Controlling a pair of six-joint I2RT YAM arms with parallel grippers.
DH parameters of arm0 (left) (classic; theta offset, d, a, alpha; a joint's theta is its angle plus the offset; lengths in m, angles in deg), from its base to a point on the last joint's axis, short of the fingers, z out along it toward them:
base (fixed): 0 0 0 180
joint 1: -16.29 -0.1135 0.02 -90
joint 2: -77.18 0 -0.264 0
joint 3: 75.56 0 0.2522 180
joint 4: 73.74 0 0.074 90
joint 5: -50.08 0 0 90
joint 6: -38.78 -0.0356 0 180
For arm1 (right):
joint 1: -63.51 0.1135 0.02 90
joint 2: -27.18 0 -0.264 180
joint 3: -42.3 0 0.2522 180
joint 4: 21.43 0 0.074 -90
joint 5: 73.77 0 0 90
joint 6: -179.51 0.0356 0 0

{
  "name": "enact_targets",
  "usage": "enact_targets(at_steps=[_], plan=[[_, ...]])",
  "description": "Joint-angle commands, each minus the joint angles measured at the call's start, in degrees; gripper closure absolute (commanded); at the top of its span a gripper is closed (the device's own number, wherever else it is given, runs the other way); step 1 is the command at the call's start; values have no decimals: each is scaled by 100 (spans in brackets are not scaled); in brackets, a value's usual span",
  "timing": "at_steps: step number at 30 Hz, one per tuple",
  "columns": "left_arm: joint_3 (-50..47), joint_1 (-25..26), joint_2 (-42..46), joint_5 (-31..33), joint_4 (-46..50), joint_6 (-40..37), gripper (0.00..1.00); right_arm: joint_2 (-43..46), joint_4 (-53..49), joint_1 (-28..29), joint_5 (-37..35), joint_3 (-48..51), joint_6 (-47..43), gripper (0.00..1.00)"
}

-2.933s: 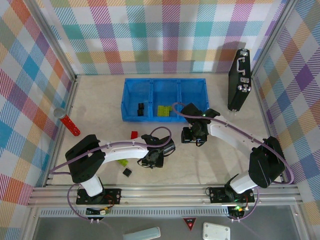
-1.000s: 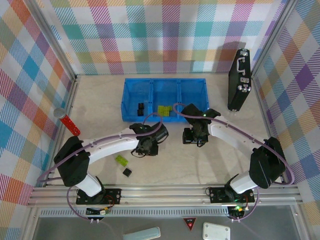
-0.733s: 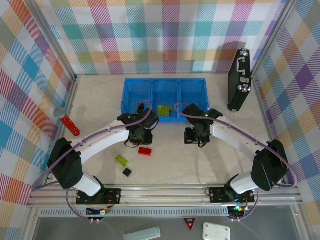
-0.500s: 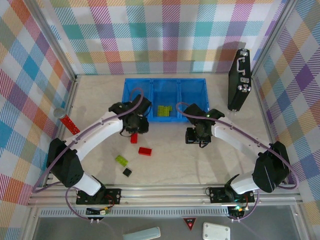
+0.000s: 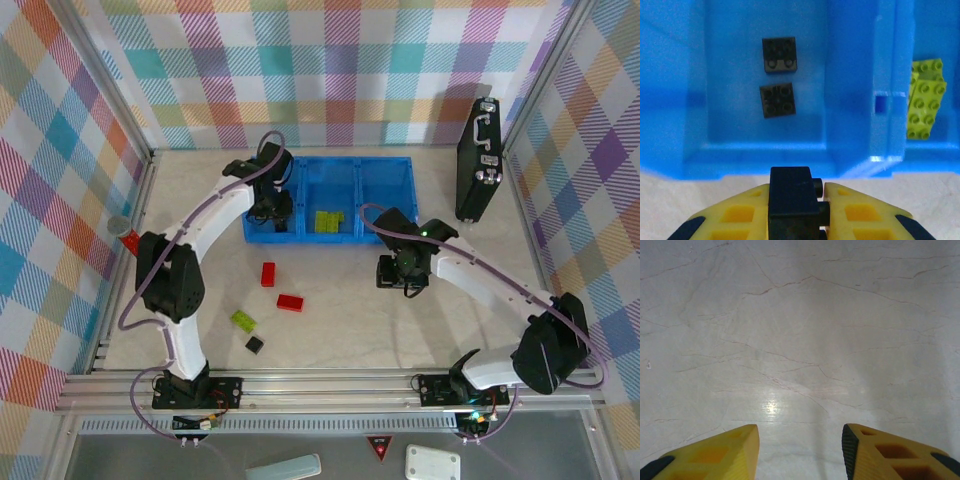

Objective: Sort the legos into containers by color
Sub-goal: Place the lego in the container.

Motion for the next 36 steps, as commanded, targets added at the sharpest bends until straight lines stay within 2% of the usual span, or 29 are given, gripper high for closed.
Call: enact_targets(at_steps=[1,10,19,30,36], plan=[[510,-219,-404,-80,-18,-244,75,144,-266,-44,-147,-51,145,51],[1622,-608,-1726,-18,162,-317,75,246,-363,-66,-221,-51,209,50],[2447,-852,-2609,-25,415,-335,74,236,-405,-80,-220,-85,205,50],[2602,-883,-2683,-263,479,-298,63,237,-415,-78,-201,-215,196,50],[2607,-883,-2453,-289,523,-315,61,261,-428,-80,-227,-306,172,50]])
